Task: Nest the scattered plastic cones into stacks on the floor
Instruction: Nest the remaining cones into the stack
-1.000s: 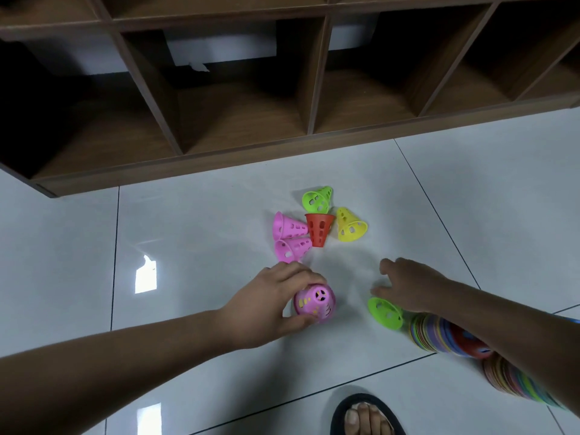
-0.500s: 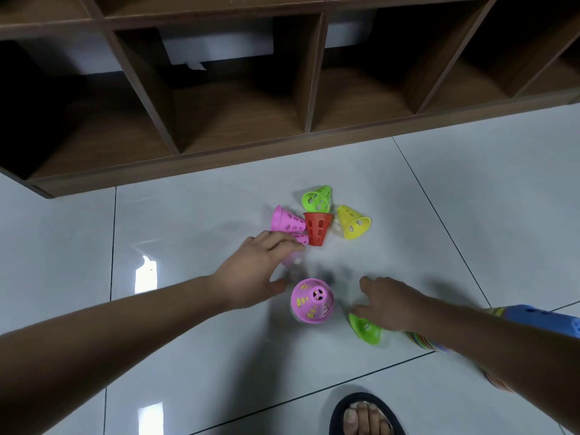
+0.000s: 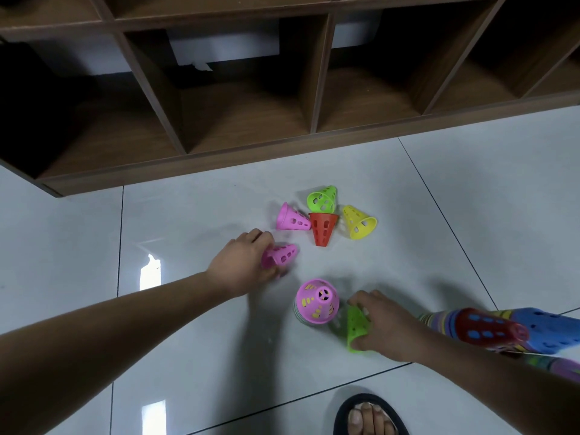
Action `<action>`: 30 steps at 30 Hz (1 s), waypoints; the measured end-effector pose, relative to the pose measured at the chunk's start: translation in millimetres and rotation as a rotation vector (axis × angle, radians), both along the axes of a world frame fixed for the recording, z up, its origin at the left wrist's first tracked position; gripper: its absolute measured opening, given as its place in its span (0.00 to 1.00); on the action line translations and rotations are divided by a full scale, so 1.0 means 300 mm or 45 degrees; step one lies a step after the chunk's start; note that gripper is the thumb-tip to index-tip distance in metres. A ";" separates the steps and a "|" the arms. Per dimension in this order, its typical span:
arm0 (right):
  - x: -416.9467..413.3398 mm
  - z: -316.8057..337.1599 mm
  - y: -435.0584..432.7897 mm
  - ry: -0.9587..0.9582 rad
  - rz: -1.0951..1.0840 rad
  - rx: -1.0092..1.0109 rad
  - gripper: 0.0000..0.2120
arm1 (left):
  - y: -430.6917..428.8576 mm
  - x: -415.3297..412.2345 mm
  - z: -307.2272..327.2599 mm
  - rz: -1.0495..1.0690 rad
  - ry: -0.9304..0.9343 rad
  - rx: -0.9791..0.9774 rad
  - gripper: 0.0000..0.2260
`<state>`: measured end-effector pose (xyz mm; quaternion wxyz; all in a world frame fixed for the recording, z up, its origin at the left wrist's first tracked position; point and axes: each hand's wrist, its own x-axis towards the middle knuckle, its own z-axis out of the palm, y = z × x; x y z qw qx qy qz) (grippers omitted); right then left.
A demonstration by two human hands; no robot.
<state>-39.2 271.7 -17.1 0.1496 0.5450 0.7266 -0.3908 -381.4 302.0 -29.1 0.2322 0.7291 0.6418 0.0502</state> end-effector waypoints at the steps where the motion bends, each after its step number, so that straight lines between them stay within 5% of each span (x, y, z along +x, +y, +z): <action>1: -0.001 0.001 0.001 -0.001 0.014 -0.013 0.39 | -0.009 0.003 -0.001 0.036 -0.014 -0.035 0.24; 8: 0.004 0.003 -0.030 -0.186 0.144 -0.024 0.40 | -0.044 -0.010 -0.006 0.100 0.000 -0.252 0.33; 15: 0.026 0.010 -0.009 -0.073 0.028 -0.024 0.39 | -0.071 -0.026 0.016 0.149 -0.209 -0.227 0.35; 23: -0.036 0.181 0.045 0.567 -0.539 0.218 0.37 | -0.119 0.083 0.242 0.388 -0.971 -0.243 0.22; 30: -0.111 0.319 0.036 1.065 -0.812 0.369 0.33 | -0.195 0.179 0.296 0.152 -0.946 -0.081 0.31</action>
